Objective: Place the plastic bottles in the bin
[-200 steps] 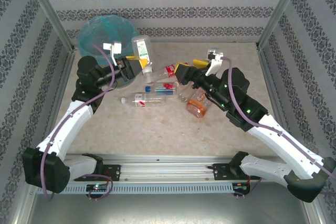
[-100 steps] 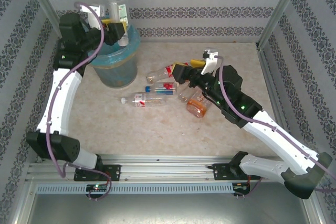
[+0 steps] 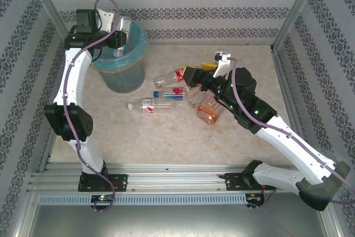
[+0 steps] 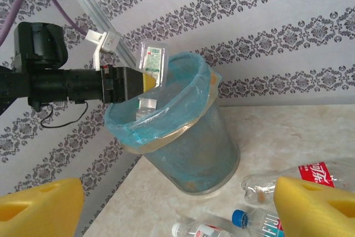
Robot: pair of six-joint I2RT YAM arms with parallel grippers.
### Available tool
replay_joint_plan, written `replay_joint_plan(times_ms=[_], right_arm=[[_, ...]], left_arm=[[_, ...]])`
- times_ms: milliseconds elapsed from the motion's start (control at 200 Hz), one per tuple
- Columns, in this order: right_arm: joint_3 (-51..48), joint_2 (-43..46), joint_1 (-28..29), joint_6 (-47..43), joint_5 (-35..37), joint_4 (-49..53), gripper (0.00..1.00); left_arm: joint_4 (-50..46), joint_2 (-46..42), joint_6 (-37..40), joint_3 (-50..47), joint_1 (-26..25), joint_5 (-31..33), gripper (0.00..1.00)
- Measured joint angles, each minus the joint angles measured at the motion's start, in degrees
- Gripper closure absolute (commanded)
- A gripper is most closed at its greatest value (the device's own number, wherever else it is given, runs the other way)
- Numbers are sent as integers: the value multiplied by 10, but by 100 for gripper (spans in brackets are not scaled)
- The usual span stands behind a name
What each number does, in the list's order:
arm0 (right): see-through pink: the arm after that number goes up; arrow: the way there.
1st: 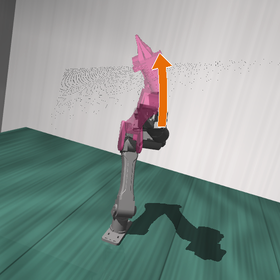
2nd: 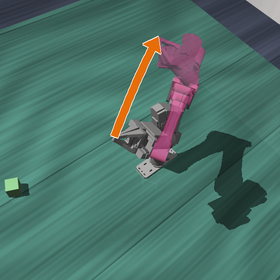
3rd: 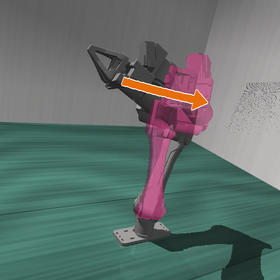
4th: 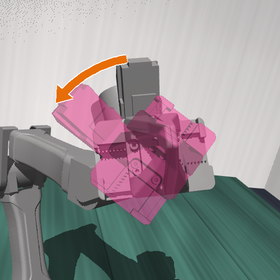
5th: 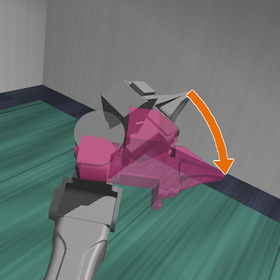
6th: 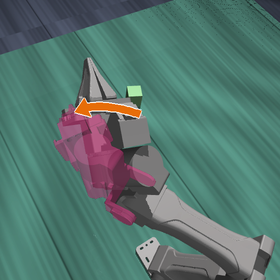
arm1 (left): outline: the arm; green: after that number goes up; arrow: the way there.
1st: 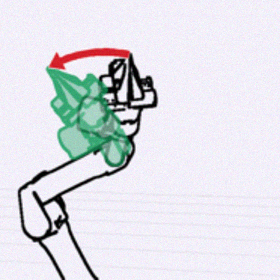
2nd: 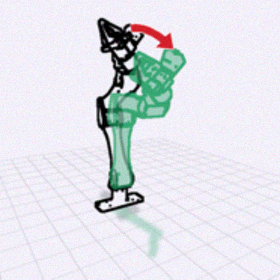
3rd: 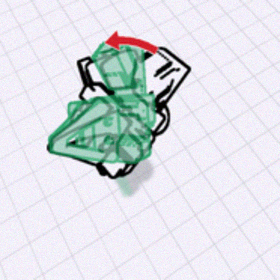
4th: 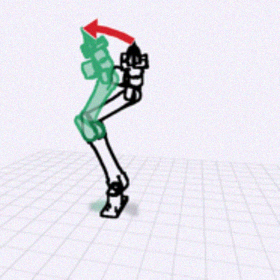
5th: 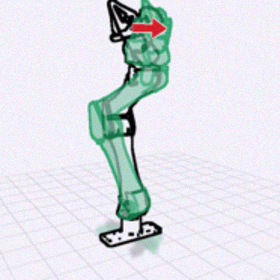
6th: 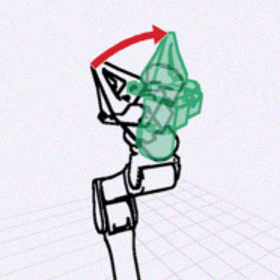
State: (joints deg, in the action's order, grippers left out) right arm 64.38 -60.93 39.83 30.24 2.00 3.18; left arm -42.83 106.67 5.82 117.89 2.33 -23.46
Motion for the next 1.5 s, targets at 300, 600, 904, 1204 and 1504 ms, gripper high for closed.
replay_joint_plan(times_ms=[300,600,904,1204,1504], right_arm=[[-1,0,-11,4,-8,0,11],[-5,0,-15,10,-14,0,11],[-16,0,-23,13,-14,0,11],[-18,0,-30,13,-14,0,11],[-18,0,-30,15,-15,0,11]], left_arm=[[-60,58,29,73,4,24,55],[-111,132,50,93,4,45,46],[-132,156,56,110,4,52,27],[-132,156,55,111,4,53,24],[-132,156,51,113,4,55,19]])
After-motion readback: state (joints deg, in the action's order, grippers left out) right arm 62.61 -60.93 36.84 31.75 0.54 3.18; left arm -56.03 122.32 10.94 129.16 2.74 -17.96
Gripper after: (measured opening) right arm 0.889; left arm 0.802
